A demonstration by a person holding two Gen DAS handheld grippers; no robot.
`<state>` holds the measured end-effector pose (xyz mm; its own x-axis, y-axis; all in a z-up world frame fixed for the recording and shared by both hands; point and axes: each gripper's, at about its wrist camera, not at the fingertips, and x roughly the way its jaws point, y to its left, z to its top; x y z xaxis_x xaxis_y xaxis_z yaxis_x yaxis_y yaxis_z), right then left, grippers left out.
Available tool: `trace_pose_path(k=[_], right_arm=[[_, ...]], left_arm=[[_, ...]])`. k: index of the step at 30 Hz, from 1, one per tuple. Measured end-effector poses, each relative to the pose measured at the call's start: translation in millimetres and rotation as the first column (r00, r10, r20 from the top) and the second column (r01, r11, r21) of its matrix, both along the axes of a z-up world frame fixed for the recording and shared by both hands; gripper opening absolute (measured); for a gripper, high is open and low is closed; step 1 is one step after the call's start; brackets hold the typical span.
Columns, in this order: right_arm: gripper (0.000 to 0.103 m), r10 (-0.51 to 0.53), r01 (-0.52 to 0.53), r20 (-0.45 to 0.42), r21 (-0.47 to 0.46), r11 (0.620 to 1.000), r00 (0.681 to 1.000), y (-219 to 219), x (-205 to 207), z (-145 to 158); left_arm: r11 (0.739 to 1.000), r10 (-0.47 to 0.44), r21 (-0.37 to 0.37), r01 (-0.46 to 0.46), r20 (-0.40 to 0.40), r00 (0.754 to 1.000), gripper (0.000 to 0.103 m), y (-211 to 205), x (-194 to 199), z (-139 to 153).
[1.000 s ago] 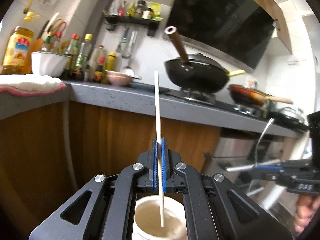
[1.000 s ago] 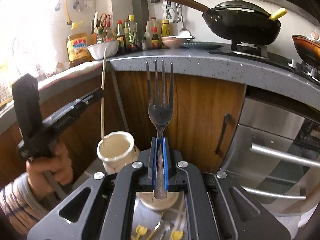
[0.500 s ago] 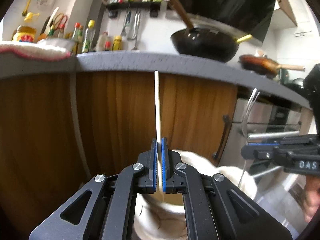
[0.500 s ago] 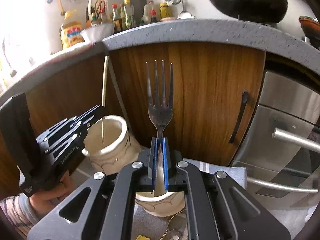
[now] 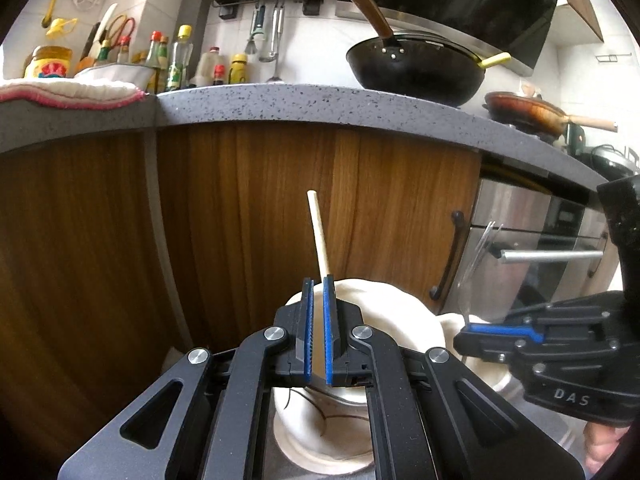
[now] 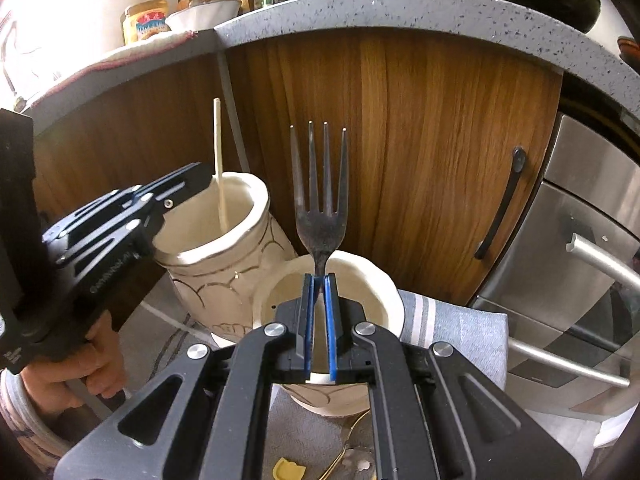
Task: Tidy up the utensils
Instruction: 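Drop the chopstick into the tall holder while the right tool drops the fork into the short holder, then grasp another wooden chopstick with the left tool while the right tool grasps the yellow tongs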
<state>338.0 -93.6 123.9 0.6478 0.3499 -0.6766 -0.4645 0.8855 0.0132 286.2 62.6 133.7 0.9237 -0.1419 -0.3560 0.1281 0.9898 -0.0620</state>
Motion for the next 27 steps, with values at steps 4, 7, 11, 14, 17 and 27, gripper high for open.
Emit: trace_pose_path(k=[4,7,11,14,17,27], right_arm=[[0.005,-0.01,0.01,-0.001,-0.003,1.0,1.0,-0.2,1.0,-1.4],[0.005,-0.011,0.011,-0.003,-0.006,1.0,1.0,0.7,1.0,-1.3],[0.006,-0.008,0.008,-0.004,-0.006,1.0,1.0,1.8,1.1,-1.8],[0.006,-0.013,0.013,0.0,-0.003,1.0,1.0,-1.2,0.5,-0.8],[0.006,-0.017,0.017,0.005,0.009,1.0,1.0,-7.1,-3.5,1.1],[0.006,-0.03,0.03,0.004,0.012,0.999,1.0,-49.5,-55.8,-0.7]], left_arm=[[1.0,-0.005,-0.002,0.005,-0.002,1.0,0.01,1.8,-1.9,-0.1],[1.0,-0.011,-0.005,0.011,0.004,1.0,0.014,3.6,-5.3,1.6],[0.999,-0.018,-0.033,0.018,0.019,1.0,0.029,8.9,-16.5,5.9],[0.999,-0.022,-0.045,0.023,0.028,0.999,0.036,12.3,-27.7,7.3],[0.998,-0.025,-0.059,0.026,0.026,0.999,0.041,17.1,-44.7,5.1],[0.996,-0.038,-0.081,0.024,-0.182,0.983,0.041,31.0,-81.2,-42.0]])
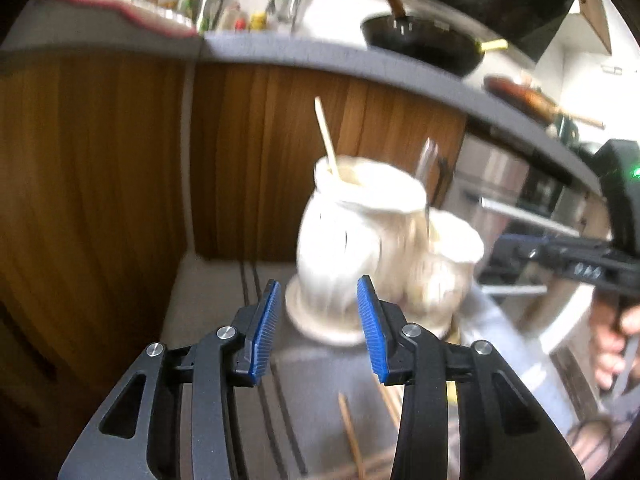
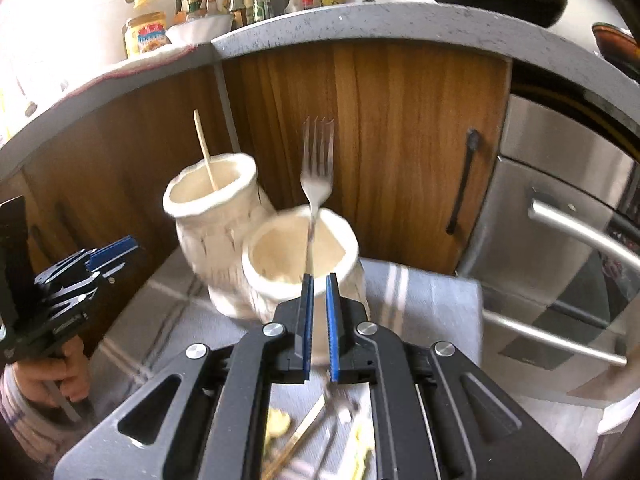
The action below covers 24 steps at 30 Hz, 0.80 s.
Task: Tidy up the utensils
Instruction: 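Grasp another wooden chopstick with the left tool while the right tool grasps the yellow tongs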
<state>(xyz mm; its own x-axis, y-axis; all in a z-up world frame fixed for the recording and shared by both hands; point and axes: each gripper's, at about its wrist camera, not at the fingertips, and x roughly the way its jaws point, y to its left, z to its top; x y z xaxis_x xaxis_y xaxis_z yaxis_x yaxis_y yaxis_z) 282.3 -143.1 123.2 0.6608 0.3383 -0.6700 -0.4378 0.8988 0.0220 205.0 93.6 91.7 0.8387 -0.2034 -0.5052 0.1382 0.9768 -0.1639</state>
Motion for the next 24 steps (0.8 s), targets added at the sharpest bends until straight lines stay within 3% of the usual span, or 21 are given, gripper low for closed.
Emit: trace_pose_path(k=[5,7,11,24], right_arm=[[0.008,-0.026,0.024,-0.06,-0.038,0.999,0.998,-22.0,-17.8,-20.3],[0.018,-0.03,0.026,-0.087,-0.053,0.998,0.996,-29.2,-25.5,-30.8],[0.021,-0.022,0.008,-0.141,-0.105,0.994,0.99,-33.0,-40.0,-52.8],[0.027,-0.021,-0.02,-0.218,-0.182,0.983,0.976,-41.2,-67.3,-84.3]], left_arm=[[0.998,-0.046,0.027,0.049,-0.094,0.994,0.04,-10.6,-14.4,-21.4],[0.996,-0.061,0.051,0.068,-0.127,0.99,0.039,-16.4,-19.9,-29.9],[0.987,-0.097,0.104,0.12,-0.202,0.975,0.038,-31.3,-30.9,-48.4],[0.968,-0.151,0.149,0.204,-0.307,0.94,0.035,-43.8,-45.0,-64.4]])
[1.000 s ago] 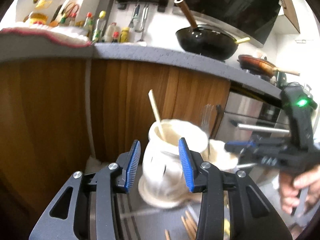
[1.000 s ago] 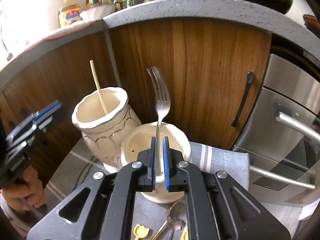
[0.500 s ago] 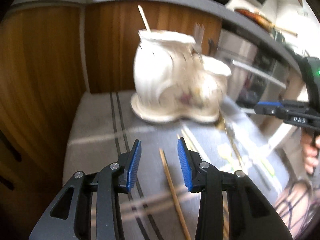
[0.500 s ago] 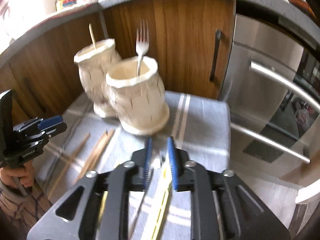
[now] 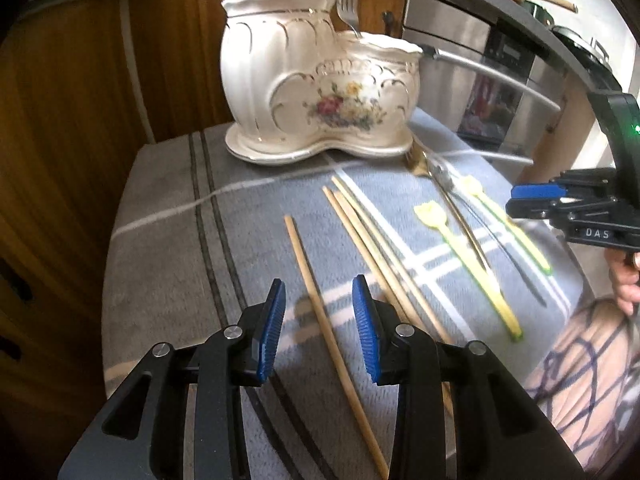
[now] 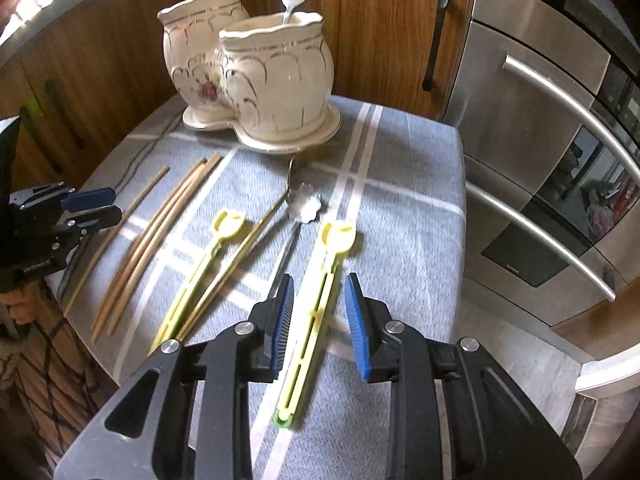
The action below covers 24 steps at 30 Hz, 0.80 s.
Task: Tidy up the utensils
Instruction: 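Grasp another wooden chopstick with the left tool while the right tool grasps the yellow tongs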
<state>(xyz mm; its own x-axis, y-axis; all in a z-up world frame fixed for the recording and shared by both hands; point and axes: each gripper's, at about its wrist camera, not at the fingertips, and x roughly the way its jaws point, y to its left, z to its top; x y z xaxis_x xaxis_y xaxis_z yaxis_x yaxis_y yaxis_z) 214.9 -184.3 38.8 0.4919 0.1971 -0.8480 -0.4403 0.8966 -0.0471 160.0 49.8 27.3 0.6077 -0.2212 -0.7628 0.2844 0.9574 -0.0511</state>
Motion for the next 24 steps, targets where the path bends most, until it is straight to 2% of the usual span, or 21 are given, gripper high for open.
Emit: trace_pose_path(k=[5,10,13,14,17,24], right_arm=[[0.027,0.013,-0.013,-0.041,-0.012,1.0,0.999,3.3,6.0,-5.4],[0.027,0.018,-0.023,-0.077,-0.065,0.998,0.997,7.4,20.2,-11.4],[0.027,0.028,-0.036,-0.091,-0.095,0.995,0.995,9.3,26.2,-13.0],[0.027,0.036,-0.046,-0.096,-0.108,0.993,0.995,10.4,26.9,-12.3],[0.026,0.064,-0.079,-0.105,-0.141,0.987,0.992,12.8,26.5,-11.6],[0.024,0.114,-0.155,-0.191,-0.214,0.965,0.975,14.0,28.7,-9.7]], left_arm=[[0.998,-0.034,0.056,0.037,-0.037,0.999,0.028,-5.1,-5.8,-3.0],[0.991,-0.073,0.107,0.083,-0.088,0.993,0.023,-10.6,-3.9,-8.0],[0.986,-0.089,0.134,0.101,-0.092,0.992,0.015,-11.3,-1.1,-8.5],[0.985,-0.095,0.138,0.108,-0.094,0.991,0.01,-9.9,1.1,-8.8],[0.985,-0.103,0.129,0.116,-0.106,0.989,0.008,-3.3,7.9,-8.5],[0.978,-0.135,0.13,0.162,-0.196,0.971,0.007,5.2,25.5,-4.6]])
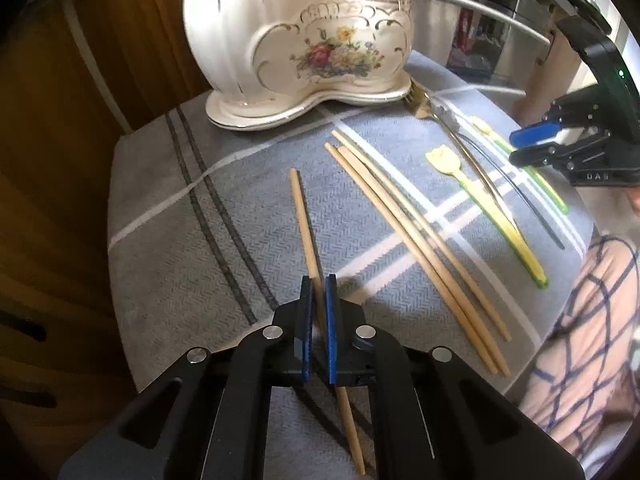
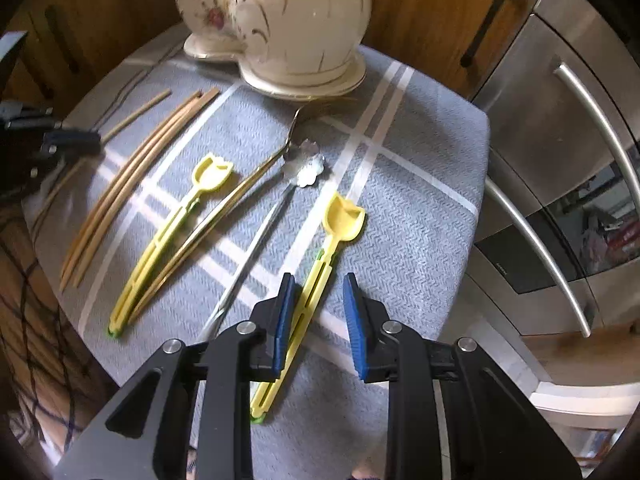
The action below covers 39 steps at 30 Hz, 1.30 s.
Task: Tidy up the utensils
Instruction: 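Grasp another wooden chopstick with the left tool while the right tool grasps the yellow tongs, then drop the chopstick into the tall holder while the right tool drops the yellow tongs into the short holder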
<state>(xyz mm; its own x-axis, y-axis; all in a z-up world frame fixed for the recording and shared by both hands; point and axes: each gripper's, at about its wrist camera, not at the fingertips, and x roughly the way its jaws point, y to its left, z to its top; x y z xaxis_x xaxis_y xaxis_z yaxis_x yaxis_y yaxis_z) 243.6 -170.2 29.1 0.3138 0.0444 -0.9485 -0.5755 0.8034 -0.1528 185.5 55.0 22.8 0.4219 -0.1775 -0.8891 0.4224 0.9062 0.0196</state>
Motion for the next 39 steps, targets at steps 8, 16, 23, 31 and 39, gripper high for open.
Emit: trace_pose_path(k=[8,16,23,31,39], right_arm=[[0.024,-0.016,0.017,-0.175,0.007,1.0,0.984,-11.9,22.3,-0.2],[0.025,0.008,-0.012,-0.227,-0.016,1.0,0.974,-14.9,34.6,-1.4],[0.018,-0.005,0.002,-0.211,-0.015,1.0,0.978,-4.1,34.9,0.8],[0.009,-0.065,0.081,-0.129,0.119,0.99,0.989,-24.3,24.1,3.8],[0.01,-0.114,0.104,0.013,0.33,0.938,0.993,-40.8,16.3,42.1]], left_arm=[[0.992,-0.063,0.099,0.08,-0.161,0.985,0.008,-13.4,22.9,3.2],[0.986,-0.049,0.145,0.088,-0.256,0.965,0.008,-23.2,41.8,4.1],[0.987,-0.035,0.142,0.079,-0.29,0.956,0.008,-21.8,44.2,3.5],[0.997,0.0,0.075,0.014,-0.184,0.983,0.005,-7.7,24.3,4.6],[0.986,0.052,-0.156,-0.051,0.003,0.999,0.005,28.0,1.6,39.6]])
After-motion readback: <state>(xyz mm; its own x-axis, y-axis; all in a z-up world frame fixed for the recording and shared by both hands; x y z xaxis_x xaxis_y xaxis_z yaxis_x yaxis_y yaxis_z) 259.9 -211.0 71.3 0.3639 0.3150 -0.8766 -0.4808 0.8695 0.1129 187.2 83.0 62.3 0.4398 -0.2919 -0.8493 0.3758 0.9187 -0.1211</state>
